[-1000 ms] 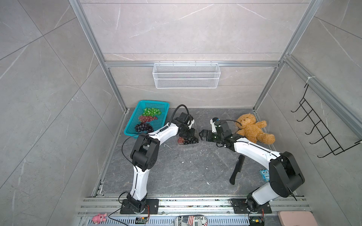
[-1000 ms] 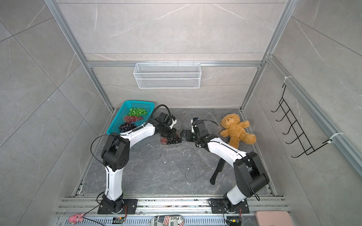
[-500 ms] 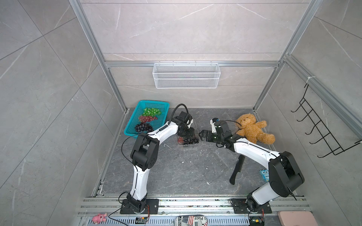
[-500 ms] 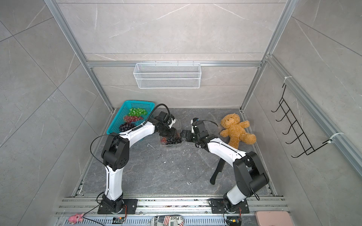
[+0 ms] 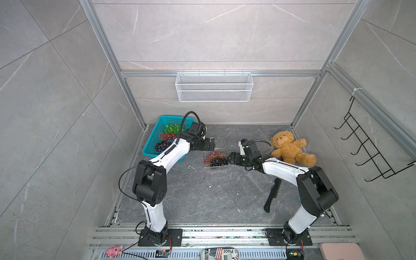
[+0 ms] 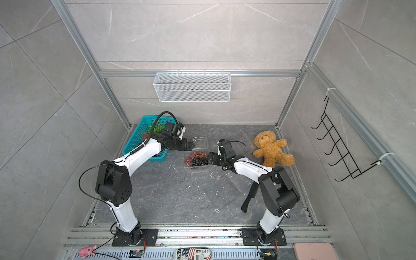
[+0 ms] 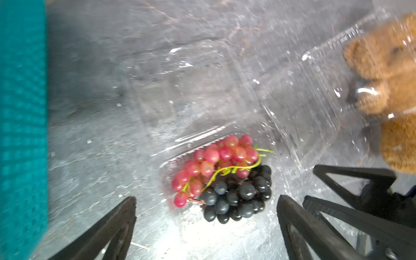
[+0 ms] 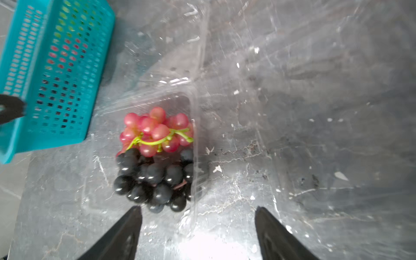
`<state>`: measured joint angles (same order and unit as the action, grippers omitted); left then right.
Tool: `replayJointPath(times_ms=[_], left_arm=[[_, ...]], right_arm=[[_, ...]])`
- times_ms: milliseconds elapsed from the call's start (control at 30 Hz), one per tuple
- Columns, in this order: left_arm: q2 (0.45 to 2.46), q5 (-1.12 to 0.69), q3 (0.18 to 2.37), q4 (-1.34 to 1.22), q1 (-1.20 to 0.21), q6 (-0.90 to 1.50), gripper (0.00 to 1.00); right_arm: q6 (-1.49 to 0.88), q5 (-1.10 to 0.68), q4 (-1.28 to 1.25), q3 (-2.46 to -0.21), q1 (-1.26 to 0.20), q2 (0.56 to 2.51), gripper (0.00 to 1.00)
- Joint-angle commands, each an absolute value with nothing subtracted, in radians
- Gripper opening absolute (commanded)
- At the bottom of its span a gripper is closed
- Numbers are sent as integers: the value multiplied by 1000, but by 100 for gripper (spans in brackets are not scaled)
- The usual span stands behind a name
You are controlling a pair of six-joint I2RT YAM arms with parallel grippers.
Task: Pack grapes into containers
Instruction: Place the grape into the packing box.
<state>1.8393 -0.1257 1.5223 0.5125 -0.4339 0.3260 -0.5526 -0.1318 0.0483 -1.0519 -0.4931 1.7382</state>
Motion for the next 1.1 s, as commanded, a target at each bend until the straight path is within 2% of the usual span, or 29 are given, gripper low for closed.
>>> replayJointPath(times_ms=[0, 133, 267, 533, 1067], left_arm=[[1858, -131, 1511, 474, -427, 412, 100], [1897, -141, 1510, 452, -425, 459, 100], [1932, -163, 1526, 436, -414, 482, 100], [2007, -167, 1559, 439, -371, 518, 100], [2181, -282, 1691, 360, -341, 569, 100]], right_arm=[[-564, -110, 64, -1117, -512, 1795, 75], [-575, -96, 75, -1144, -518, 1836, 66], [-569, -76, 98, -1168, -524, 1862, 62], [-563, -67, 119, -1211, -527, 1925, 48], [-490, -53, 150, -1249, -526, 1963, 38]])
